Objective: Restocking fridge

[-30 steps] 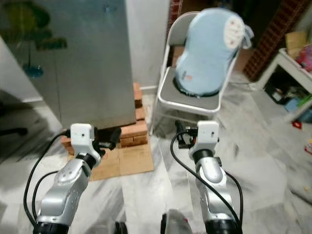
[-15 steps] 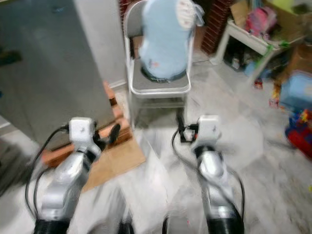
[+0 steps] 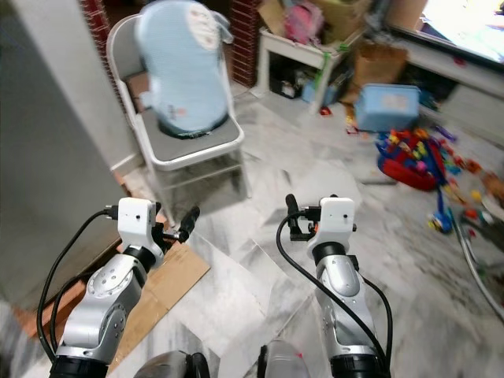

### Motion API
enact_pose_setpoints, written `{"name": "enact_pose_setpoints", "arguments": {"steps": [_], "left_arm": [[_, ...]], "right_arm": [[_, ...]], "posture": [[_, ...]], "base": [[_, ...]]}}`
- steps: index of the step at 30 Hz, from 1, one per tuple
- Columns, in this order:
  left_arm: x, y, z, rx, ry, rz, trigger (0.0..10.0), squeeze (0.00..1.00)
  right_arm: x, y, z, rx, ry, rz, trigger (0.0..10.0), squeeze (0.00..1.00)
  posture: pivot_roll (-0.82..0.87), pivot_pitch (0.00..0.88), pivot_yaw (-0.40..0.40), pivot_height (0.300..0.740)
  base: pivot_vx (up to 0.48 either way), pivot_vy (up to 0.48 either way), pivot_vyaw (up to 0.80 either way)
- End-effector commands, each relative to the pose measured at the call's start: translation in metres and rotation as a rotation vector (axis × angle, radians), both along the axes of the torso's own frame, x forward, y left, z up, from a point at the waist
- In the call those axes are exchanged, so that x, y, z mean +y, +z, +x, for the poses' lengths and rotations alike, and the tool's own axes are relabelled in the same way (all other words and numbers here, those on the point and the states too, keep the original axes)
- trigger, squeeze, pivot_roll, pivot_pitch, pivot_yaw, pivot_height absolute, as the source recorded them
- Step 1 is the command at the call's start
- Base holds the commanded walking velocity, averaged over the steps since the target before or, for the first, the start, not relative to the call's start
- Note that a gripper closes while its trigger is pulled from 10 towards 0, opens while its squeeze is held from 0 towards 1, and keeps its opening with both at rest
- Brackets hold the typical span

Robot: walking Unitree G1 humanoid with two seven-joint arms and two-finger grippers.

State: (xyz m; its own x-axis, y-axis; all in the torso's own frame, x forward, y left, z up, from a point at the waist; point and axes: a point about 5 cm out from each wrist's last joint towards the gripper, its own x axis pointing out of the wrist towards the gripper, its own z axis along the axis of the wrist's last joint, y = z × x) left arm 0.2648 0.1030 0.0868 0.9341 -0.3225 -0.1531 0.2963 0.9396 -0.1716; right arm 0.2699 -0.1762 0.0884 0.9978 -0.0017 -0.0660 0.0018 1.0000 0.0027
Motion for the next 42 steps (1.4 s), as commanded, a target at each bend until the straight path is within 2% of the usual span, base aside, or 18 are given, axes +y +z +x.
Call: {"name": "enact_pose_setpoints", "arguments": {"steps": [1, 13, 26, 36, 42], "left_arm": [[0.0038, 0.0014, -0.0008, -0.014, -0.002, 0.02, 10.0, 0.0], [0.0028, 0.005, -0.0021, -0.056, -0.017, 0.022, 10.0, 0.0], [-0.0004, 0.0086, -0.0039, -0.083, -0.061, -0.014, 10.0, 0.0], [-0.0034, 0.0064, -0.0036, -0.039, -0.043, -0.062, 10.0, 0.0], [-0.0048, 0.0076, -0.0037, -0.053, -0.064, -0.054, 10.0, 0.0]], "right_arm": [[0.0027, 0.0052, 0.001, -0.022, -0.001, 0.002, 10.0, 0.0], [0.0048, 0.0057, 0.0037, -0.027, 0.005, -0.004, 10.0, 0.0], [0.0054, 0.0063, 0.0043, -0.035, 0.002, -0.007, 10.0, 0.0], [0.0052, 0.0065, 0.0047, -0.036, 0.004, -0.008, 10.0, 0.0], [0.0059, 0.0068, 0.0055, -0.04, 0.012, -0.009, 10.0, 0.0]], "posture": [[-0.06, 0.118, 0.041, 0.74], [-0.05, 0.112, 0.039, 0.74], [-0.05, 0.11, 0.042, 0.74], [-0.05, 0.112, 0.04, 0.74], [-0.05, 0.114, 0.038, 0.74]], "base": [[0.0, 0.48, -0.8], [0.0, 0.071, -0.8], [0.0, 0.0, -0.8], [0.0, 0.0, -0.8], [0.0, 0.435, -0.62]]}}
